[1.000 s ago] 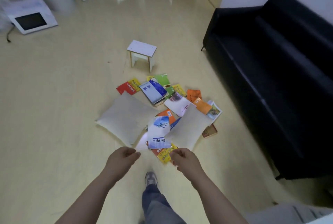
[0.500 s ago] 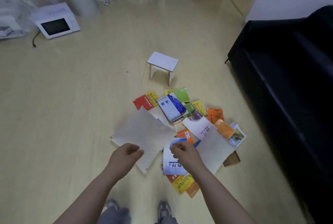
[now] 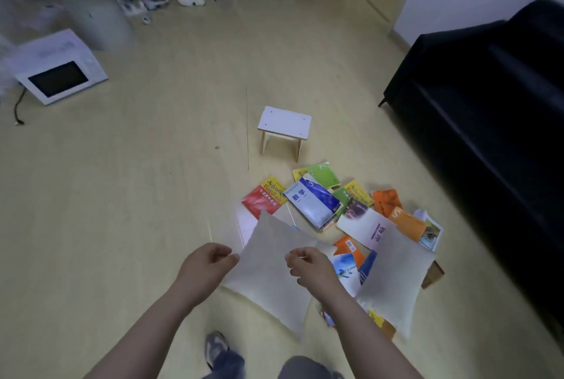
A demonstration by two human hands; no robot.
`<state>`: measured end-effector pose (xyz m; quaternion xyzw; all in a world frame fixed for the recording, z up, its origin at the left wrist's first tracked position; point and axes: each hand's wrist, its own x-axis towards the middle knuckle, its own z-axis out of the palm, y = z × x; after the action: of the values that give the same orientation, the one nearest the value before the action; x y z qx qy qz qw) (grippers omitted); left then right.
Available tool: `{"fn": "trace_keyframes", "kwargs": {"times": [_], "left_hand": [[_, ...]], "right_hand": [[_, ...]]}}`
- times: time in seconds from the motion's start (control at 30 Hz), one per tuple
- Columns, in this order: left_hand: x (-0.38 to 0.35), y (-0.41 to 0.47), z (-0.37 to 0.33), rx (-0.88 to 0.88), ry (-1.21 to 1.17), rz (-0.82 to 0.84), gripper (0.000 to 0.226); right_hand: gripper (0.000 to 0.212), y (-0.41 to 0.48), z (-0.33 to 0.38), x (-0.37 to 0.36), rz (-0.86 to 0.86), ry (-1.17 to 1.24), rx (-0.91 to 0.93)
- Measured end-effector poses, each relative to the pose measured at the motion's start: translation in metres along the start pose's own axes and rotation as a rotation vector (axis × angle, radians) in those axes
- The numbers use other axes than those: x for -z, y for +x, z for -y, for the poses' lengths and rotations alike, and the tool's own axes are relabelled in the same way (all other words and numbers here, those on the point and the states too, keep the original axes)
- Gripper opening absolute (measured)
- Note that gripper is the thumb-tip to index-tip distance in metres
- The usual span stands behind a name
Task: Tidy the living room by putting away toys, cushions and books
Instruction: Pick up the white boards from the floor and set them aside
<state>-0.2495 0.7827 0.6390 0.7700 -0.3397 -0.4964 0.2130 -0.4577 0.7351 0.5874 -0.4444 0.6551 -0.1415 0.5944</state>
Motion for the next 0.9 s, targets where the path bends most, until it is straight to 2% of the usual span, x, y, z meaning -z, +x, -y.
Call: {"fn": "trace_keyframes", "kwargs": {"times": [0.2, 0.37, 0.63, 0.8, 0.9], "left_hand": [[0.074, 0.073, -0.015, -0.016, 0.023, 0.056, 0.02], [0.106, 0.132, -0.047, -0.059, 0.062, 0.074, 0.049], [0.142, 0.206, -0.098, -0.089, 0.09, 0.131, 0.038], [0.164, 0.264, -0.129, -0.101, 0.097, 0.219, 0.05], [0.185, 0.305, -0.148, -0.109, 0.112, 0.265, 0.052]], "right_hand": [[0.018, 0.035, 0.06, -0.051, -0.069, 0.076, -0.036], [0.007, 0.083, 0.102, -0.065, -0.096, 0.099, -0.032], [0.013, 0.142, 0.158, -0.074, -0.172, 0.165, -0.041], [0.009, 0.179, 0.187, -0.089, -0.232, 0.198, -0.088], [0.014, 0.209, 0.21, -0.104, -0.285, 0.225, -0.121]]}}
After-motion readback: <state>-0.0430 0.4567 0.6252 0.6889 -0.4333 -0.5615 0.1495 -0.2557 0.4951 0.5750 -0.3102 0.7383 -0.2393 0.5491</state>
